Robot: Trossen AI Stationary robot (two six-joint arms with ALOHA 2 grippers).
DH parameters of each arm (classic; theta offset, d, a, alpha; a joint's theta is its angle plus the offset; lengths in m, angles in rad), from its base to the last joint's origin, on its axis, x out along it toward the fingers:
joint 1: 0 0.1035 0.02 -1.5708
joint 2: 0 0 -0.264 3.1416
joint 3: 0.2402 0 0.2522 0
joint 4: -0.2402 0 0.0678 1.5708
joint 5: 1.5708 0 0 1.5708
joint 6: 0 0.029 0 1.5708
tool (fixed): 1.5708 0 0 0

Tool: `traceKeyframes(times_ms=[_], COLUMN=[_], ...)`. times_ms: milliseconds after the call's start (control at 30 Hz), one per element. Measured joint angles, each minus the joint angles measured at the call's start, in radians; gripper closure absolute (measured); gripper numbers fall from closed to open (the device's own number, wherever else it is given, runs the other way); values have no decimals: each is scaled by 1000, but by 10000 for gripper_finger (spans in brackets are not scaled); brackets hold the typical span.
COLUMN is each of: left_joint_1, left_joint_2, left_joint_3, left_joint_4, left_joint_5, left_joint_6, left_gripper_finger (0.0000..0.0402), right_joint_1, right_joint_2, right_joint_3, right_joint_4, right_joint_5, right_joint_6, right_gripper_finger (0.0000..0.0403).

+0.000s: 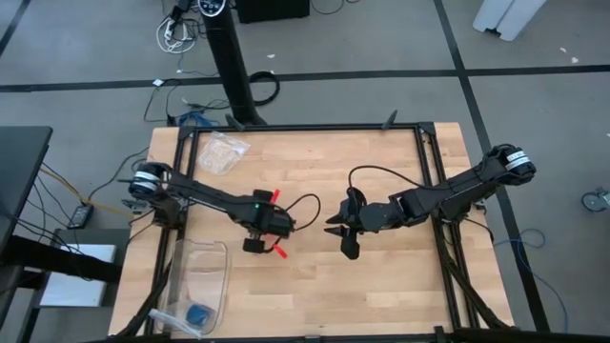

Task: Roll bandage
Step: Roll the pink bandage, then open the zip lock bag

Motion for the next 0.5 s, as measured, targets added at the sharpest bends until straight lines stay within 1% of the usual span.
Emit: traceKeyframes(times_ms=[200, 367, 500], left_joint_1=[-2, -1, -2], left_joint_2=[5, 4, 4], left_joint_3=[75, 137, 162], left_joint_4=[-17, -25, -35], left_joint_5=[14, 13, 11], left_joint_6=[4, 9, 33], left_gripper_finger=[327, 324, 324], right_joint_1=[0, 4, 4], right_joint_2=[0, 0, 0], right_joint_3=[0, 0, 0], right_joint_4=[0, -2, -15], right_joint_5=[-2, -3, -3], right_joint_6=[0, 0, 0], right_gripper_finger=[284, 284, 284])
